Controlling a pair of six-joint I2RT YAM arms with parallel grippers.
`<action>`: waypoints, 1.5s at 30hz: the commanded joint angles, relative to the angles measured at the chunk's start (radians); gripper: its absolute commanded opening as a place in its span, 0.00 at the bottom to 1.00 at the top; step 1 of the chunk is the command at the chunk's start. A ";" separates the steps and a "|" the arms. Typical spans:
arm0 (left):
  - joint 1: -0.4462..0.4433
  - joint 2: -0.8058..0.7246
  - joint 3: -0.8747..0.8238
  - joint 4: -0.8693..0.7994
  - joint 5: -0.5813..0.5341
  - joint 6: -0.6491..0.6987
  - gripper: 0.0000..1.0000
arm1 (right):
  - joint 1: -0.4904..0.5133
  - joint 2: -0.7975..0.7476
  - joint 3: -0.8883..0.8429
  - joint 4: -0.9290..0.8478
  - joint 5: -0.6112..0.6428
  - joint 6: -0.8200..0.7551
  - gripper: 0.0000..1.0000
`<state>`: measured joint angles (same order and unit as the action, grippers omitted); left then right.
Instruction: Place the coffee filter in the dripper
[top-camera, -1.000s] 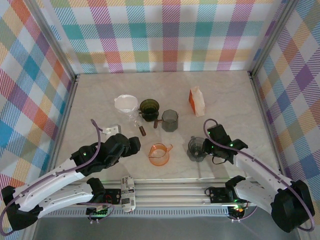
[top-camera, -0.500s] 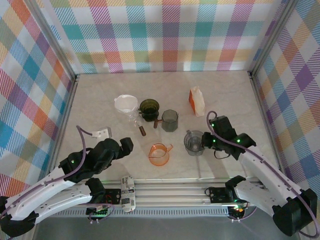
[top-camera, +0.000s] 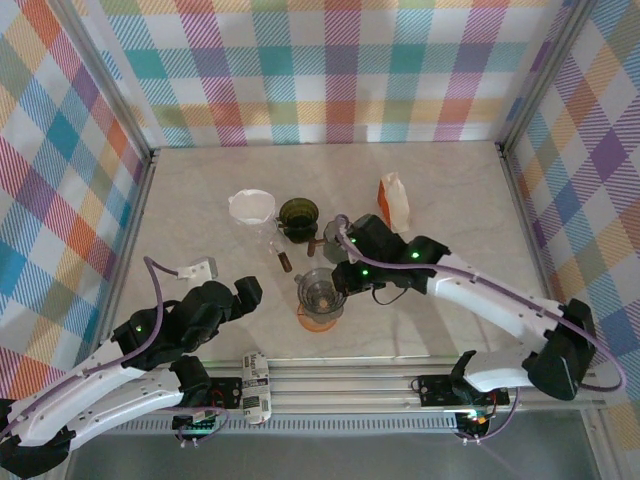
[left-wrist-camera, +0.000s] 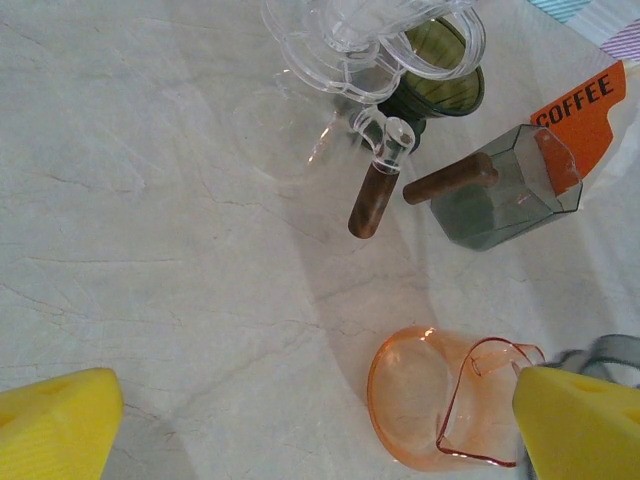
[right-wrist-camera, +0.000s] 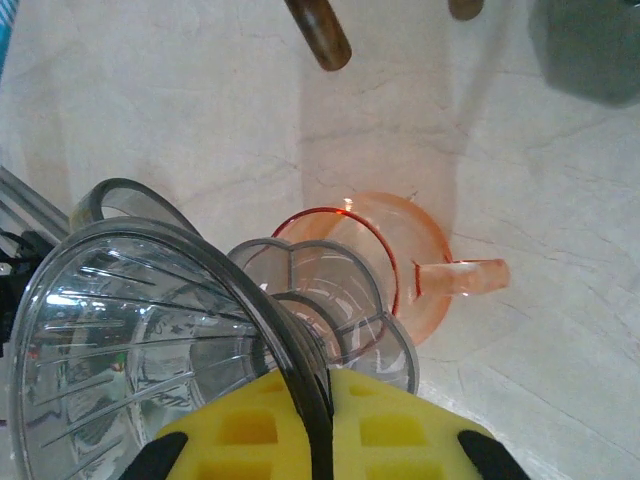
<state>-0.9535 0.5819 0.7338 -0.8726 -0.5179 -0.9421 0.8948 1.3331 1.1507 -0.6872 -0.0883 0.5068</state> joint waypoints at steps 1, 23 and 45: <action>-0.002 -0.007 -0.019 -0.017 -0.009 -0.014 1.00 | 0.017 0.038 0.050 0.048 -0.027 -0.023 0.00; -0.002 -0.009 -0.037 -0.005 0.001 -0.012 1.00 | 0.019 0.139 0.058 0.086 0.069 -0.057 0.00; -0.002 0.052 -0.033 0.056 0.078 0.044 1.00 | -0.003 0.009 0.000 0.091 0.171 -0.029 0.82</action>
<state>-0.9535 0.6270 0.7090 -0.8486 -0.4541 -0.9222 0.9035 1.4029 1.1656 -0.6136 0.0433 0.4664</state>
